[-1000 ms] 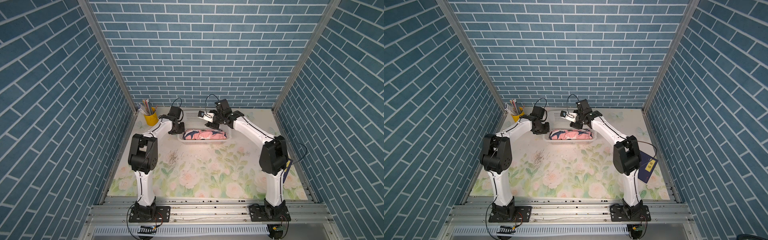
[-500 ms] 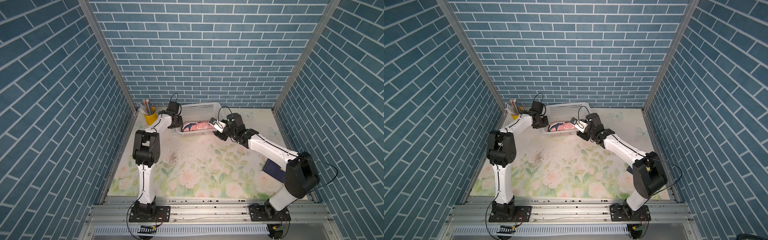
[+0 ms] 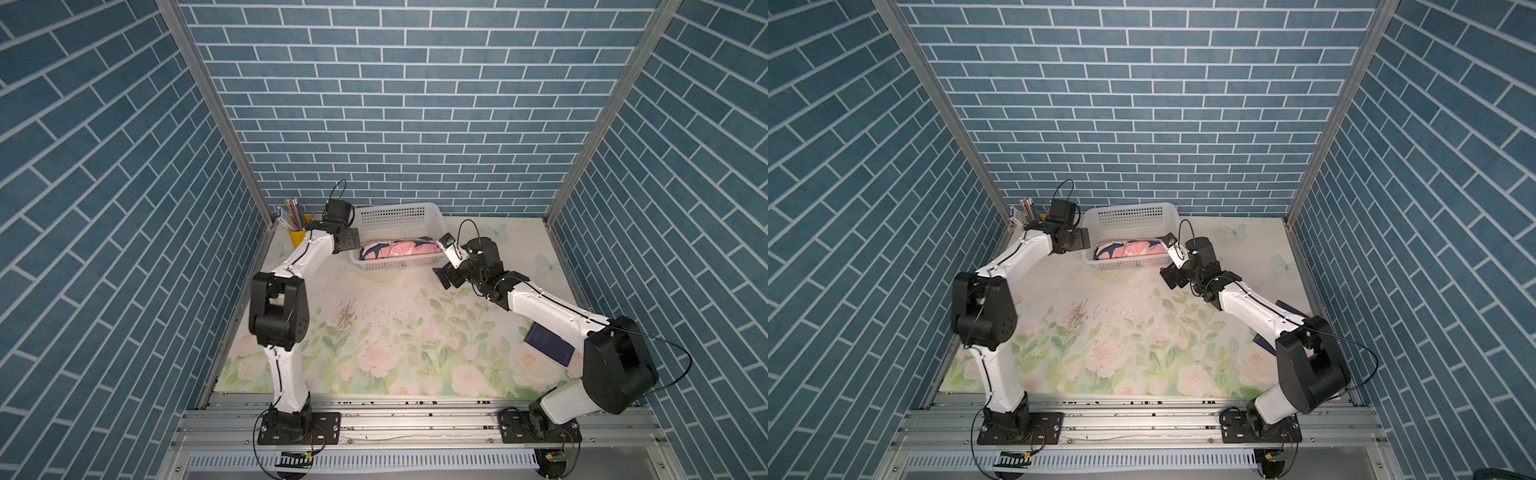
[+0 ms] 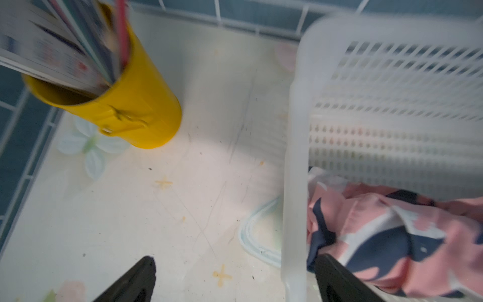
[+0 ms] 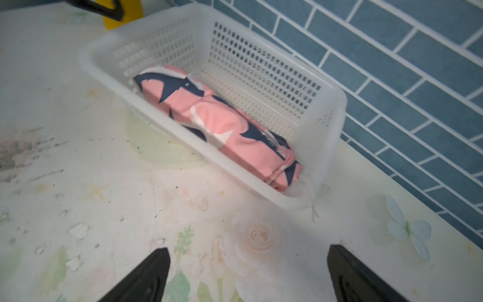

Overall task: Roll up the shorts
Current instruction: Place the bin at the center of the board, then reset both arms

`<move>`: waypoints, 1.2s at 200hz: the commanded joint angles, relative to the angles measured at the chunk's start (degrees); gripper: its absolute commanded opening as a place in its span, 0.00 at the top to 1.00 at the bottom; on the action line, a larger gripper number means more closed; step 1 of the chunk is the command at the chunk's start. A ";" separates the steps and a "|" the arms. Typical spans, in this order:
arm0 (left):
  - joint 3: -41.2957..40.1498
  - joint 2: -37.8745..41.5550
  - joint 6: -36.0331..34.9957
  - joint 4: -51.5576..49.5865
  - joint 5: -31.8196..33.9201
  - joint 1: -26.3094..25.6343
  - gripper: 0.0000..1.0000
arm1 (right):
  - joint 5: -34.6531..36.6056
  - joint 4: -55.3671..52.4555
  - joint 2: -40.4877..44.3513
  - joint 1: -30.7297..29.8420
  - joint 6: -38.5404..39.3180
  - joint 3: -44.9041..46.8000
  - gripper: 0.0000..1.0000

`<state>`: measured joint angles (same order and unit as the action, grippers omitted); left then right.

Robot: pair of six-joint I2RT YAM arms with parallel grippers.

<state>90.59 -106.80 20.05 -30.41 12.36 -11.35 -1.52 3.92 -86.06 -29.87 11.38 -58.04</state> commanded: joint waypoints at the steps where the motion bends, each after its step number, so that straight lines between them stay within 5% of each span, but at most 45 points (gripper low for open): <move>1: -12.18 12.31 0.54 11.64 2.39 0.04 0.00 | 4.61 8.97 4.20 4.87 -11.07 3.69 0.00; 47: -43.67 32.59 -6.72 38.64 12.51 0.70 0.00 | 24.60 24.55 9.31 12.96 -16.14 17.26 0.00; 85: -54.56 31.32 -8.71 48.89 19.25 3.06 0.00 | 33.56 34.84 12.58 17.15 -14.37 31.56 0.00; 146: -72.18 26.37 -13.98 84.91 17.95 3.35 0.00 | 26.79 75.94 2.46 21.58 -10.45 49.58 0.00; 180: -78.79 21.32 -18.98 105.25 12.43 4.19 0.00 | 19.27 75.92 -1.03 22.95 -9.81 48.90 0.00; 240: -79.68 19.81 -16.93 106.01 8.53 6.48 0.00 | 10.84 71.67 -2.13 24.77 -9.19 46.34 0.00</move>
<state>11.62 -86.61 3.57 70.81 22.55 -5.39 15.22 76.40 -87.72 -6.92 1.56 -9.85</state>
